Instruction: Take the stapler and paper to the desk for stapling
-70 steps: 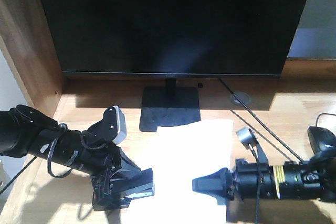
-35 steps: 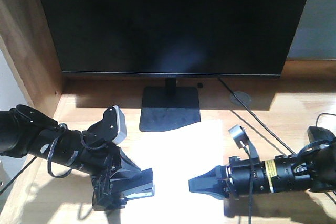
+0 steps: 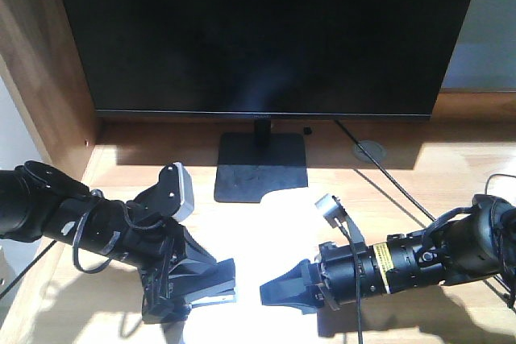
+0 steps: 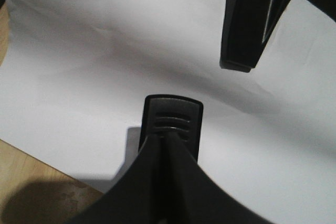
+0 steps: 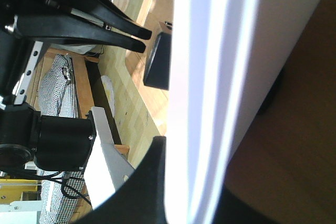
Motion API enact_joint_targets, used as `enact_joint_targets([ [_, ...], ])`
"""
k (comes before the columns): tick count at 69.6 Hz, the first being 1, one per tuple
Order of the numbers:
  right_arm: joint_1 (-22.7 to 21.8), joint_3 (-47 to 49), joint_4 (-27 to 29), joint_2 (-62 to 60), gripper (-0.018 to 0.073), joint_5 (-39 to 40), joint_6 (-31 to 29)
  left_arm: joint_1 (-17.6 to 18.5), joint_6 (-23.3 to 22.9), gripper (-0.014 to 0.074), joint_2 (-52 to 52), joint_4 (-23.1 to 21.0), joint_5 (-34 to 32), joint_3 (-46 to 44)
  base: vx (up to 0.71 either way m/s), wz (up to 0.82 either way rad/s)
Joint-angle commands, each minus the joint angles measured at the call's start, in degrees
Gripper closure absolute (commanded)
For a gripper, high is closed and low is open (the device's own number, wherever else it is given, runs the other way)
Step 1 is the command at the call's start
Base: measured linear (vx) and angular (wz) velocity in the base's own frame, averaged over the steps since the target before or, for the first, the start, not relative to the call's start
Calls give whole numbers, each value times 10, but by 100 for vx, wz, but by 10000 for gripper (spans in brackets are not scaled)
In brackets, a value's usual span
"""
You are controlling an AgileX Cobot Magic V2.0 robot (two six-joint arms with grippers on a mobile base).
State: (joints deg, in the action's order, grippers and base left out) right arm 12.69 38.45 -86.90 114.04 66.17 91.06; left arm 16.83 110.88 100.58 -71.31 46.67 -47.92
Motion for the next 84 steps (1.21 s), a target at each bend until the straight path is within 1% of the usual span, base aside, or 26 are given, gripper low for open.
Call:
enact_joint_targets([
  [1, -2, 8, 8, -20, 562, 50, -1, 2, 1, 604, -21, -28, 22, -14, 0, 0],
  [62, -2, 8, 8, -20, 562, 50, -2, 2, 1, 603, -21, -28, 29, -14, 0, 0],
  [71, -2, 8, 8, -20, 562, 50, -2, 2, 3, 603, -21, -40, 29, -14, 0, 0],
  [76, -2, 8, 8, -20, 562, 50, -3, 2, 18, 603, -21, -50, 42, -14, 0, 0],
  [84, -2, 8, 8, -20, 562, 49, -5, 3, 69, 603, -21, -60, 64, -14, 0, 0],
])
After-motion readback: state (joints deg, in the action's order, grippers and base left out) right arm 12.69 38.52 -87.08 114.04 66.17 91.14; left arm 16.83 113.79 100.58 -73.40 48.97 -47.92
